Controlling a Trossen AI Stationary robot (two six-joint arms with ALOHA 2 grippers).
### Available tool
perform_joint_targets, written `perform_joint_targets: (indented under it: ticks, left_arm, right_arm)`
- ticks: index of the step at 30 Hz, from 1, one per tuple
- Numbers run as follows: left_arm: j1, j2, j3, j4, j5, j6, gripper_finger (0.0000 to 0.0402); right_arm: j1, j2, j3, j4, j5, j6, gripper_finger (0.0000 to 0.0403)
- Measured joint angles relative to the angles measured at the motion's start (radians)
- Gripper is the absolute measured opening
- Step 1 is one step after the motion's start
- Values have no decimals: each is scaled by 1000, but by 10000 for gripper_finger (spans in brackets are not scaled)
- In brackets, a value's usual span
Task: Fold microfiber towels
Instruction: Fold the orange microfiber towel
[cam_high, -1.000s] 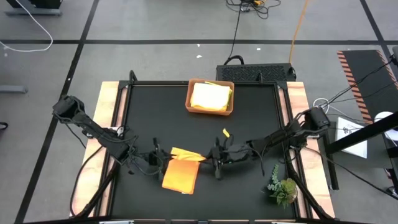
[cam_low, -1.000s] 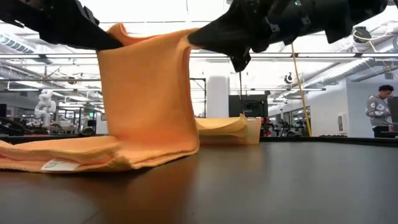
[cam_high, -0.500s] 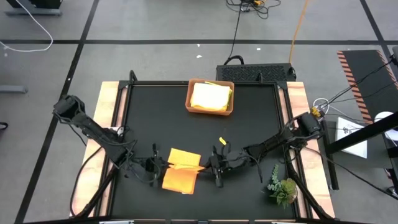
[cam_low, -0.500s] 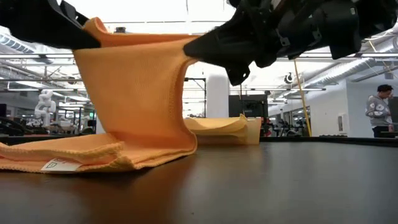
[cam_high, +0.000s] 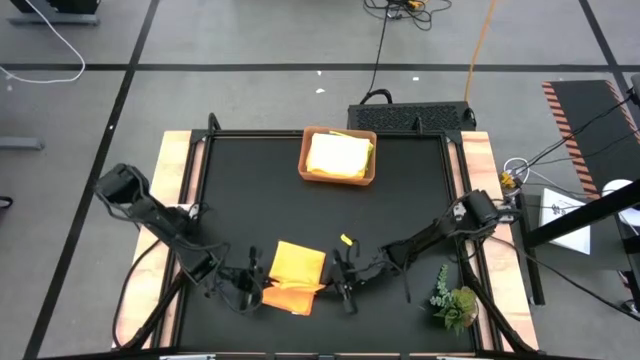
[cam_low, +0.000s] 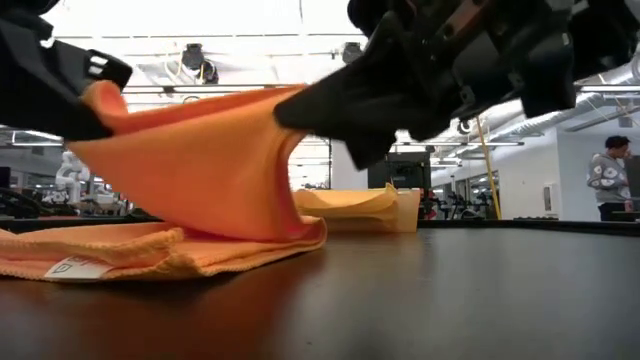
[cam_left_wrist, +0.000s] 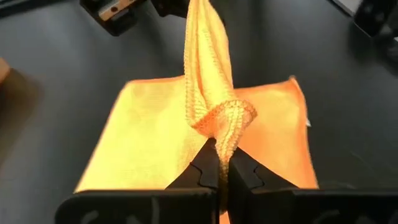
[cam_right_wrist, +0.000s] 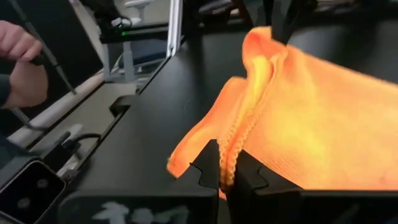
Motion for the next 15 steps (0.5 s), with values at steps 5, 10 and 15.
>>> perform_joint_targets:
  ticks: [5, 10, 15]
  left_arm:
    - [-25, 8, 0, 0, 11, -46, 14]
    - [-37, 8, -1, -2, 106, -70, 18]
    - [-38, 8, -2, -9, 139, -68, 15]
  right_arm:
    - [0, 58, 34, 3, -49, 27, 0]
    - [4, 59, 35, 5, -66, 32, 7]
    - [13, 59, 37, 15, -185, 20, 34]
